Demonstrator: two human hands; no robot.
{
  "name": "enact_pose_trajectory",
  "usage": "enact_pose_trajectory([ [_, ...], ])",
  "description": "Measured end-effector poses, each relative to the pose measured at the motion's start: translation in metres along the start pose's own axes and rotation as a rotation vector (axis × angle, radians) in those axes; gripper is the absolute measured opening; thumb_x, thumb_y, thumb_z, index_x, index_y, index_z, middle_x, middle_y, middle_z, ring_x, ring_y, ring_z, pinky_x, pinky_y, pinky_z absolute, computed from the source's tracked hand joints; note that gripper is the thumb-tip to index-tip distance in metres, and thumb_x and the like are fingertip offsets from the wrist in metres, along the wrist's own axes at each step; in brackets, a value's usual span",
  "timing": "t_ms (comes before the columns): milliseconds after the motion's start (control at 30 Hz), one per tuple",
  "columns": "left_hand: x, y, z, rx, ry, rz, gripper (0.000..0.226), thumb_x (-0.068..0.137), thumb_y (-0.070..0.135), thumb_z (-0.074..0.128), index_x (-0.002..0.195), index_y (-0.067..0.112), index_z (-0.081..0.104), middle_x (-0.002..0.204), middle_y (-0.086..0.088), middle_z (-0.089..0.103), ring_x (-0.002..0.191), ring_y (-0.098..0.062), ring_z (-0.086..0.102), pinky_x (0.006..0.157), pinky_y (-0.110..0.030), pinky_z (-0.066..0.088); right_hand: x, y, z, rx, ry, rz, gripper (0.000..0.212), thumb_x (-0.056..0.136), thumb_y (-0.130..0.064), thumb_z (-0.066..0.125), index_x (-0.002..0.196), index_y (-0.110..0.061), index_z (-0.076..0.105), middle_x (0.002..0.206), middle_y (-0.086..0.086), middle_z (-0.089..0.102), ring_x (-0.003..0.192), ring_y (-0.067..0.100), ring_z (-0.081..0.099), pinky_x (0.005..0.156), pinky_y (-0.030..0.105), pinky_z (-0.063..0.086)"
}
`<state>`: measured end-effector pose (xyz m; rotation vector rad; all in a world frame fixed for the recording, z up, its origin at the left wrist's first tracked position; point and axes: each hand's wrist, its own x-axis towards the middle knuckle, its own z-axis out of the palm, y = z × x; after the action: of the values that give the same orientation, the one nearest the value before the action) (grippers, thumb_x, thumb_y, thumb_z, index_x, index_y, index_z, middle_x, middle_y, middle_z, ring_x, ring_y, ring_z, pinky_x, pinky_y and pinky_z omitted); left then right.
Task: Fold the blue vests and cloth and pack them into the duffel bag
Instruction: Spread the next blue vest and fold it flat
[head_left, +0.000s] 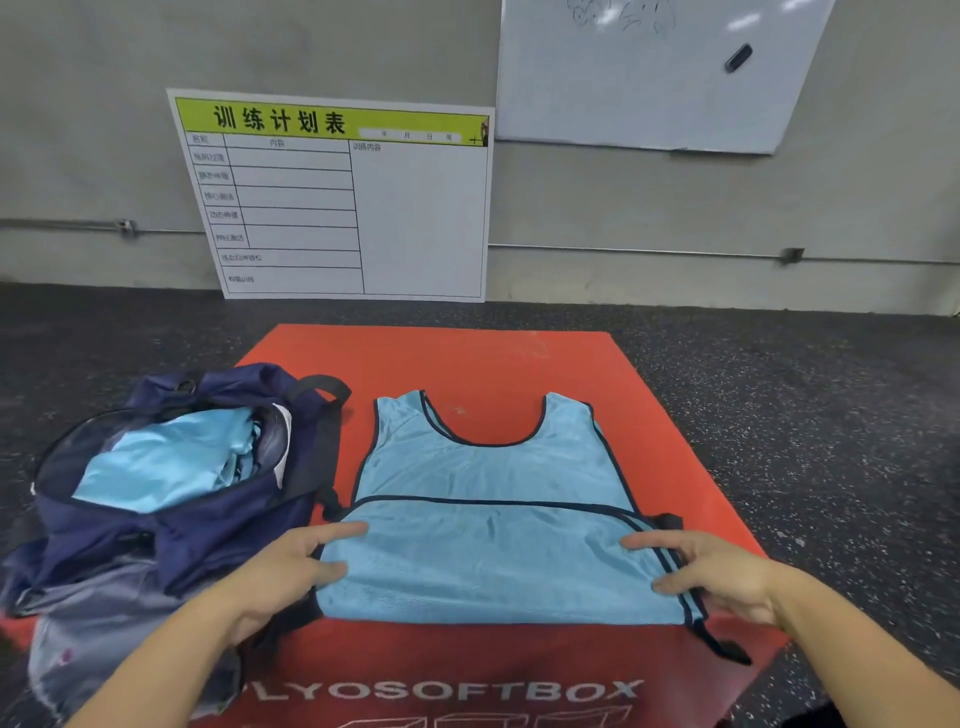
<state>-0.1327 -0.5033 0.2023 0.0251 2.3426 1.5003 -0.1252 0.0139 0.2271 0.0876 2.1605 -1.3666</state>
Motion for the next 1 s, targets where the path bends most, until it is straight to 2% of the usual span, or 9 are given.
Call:
enact_pose_trajectory([
  [133,-0.01,-0.001,0.002,0.05,-0.014,-0.027,0.055,0.076,0.031,0.07,0.126,0.053,0.064,0.112,0.007,0.054,0.096,-0.013,0.034,0.071,-0.022,0.029,-0.009,-0.001,0.001,-0.058,-0.007,0.003,0.06,0.083,-0.001,0.075,0.122,-0.046,0.071,0.158,-0.004,0.037,0.149,0.018,0.028,0.125,0.052,0.02],
  [267,-0.007,0.009,0.009,0.067,0.056,0.023,0.041,0.094,0.011,0.065,0.125,0.038,0.067,0.117,0.02,0.055,0.106,0.003,0.042,0.092,-0.022,0.034,-0.006,-0.008,0.003,-0.082,0.04,-0.024,0.056,0.082,-0.004,0.075,0.119,-0.046,0.073,0.154,-0.007,0.044,0.15,0.016,0.026,0.126,0.047,0.018],
  [400,0.006,0.016,0.012,0.099,0.125,0.051,0.036,0.095,0.009,0.063,0.122,0.033,0.071,0.111,0.013,0.059,0.099,-0.001,0.051,0.081,-0.013,0.035,0.01,-0.017,0.007,-0.046,0.123,-0.043,0.047,0.083,-0.006,0.076,0.114,-0.042,0.076,0.144,-0.008,0.055,0.141,0.014,0.042,0.123,0.042,0.028],
  [467,0.017,0.018,0.013,0.074,0.177,0.063,0.033,0.094,0.007,0.066,0.119,0.029,0.07,0.12,0.016,0.061,0.107,0.01,0.052,0.084,-0.006,0.038,0.019,-0.021,0.01,0.006,0.171,-0.05,0.041,0.085,-0.007,0.076,0.112,-0.039,0.078,0.135,-0.008,0.062,0.129,0.013,0.056,0.116,0.039,0.041],
  [567,0.031,0.026,0.017,0.04,0.225,0.041,0.035,0.09,0.004,0.066,0.112,0.031,0.072,0.12,0.014,0.067,0.109,0.003,0.061,0.089,-0.012,0.043,0.033,-0.024,0.011,0.015,0.265,-0.081,0.04,0.085,-0.002,0.074,0.111,-0.032,0.078,0.123,-0.003,0.069,0.109,0.014,0.068,0.101,0.036,0.055],
  [700,0.051,0.039,0.016,-0.034,0.347,0.1,0.048,0.09,-0.007,0.059,0.111,0.033,0.074,0.099,0.004,0.076,0.069,0.004,0.065,0.069,-0.013,0.05,0.048,-0.037,0.009,0.062,0.444,-0.264,0.046,0.085,0.009,0.069,0.11,-0.029,0.078,0.11,-0.002,0.075,0.092,0.008,0.072,0.079,0.021,0.058],
  [867,0.08,0.04,0.005,-0.08,0.433,0.124,0.053,0.09,-0.006,0.058,0.113,0.039,0.073,0.111,0.012,0.074,0.096,-0.008,0.07,0.09,-0.031,0.055,0.072,-0.043,-0.006,0.141,0.544,-0.325,0.045,0.087,0.007,0.07,0.112,-0.03,0.077,0.111,-0.005,0.075,0.099,0.012,0.07,0.09,0.029,0.055],
  [933,0.091,0.037,0.006,-0.047,0.41,0.048,0.052,0.089,-0.009,0.054,0.119,0.028,0.072,0.109,0.007,0.074,0.086,-0.009,0.07,0.079,-0.025,0.055,0.085,-0.034,-0.009,0.06,0.526,-0.234,0.047,0.085,0.007,0.07,0.114,-0.03,0.075,0.102,-0.002,0.075,0.084,0.014,0.068,0.079,0.029,0.053],
  [1000,0.101,0.038,0.008,-0.023,0.366,0.015,0.056,0.086,-0.012,0.049,0.123,0.024,0.07,0.084,0.005,0.072,0.06,-0.009,0.061,0.056,-0.016,0.047,0.094,-0.03,-0.011,0.02,0.504,-0.2,0.048,0.086,0.008,0.067,0.115,-0.029,0.074,0.092,0.0,0.074,0.068,0.012,0.063,0.066,0.025,0.049],
])
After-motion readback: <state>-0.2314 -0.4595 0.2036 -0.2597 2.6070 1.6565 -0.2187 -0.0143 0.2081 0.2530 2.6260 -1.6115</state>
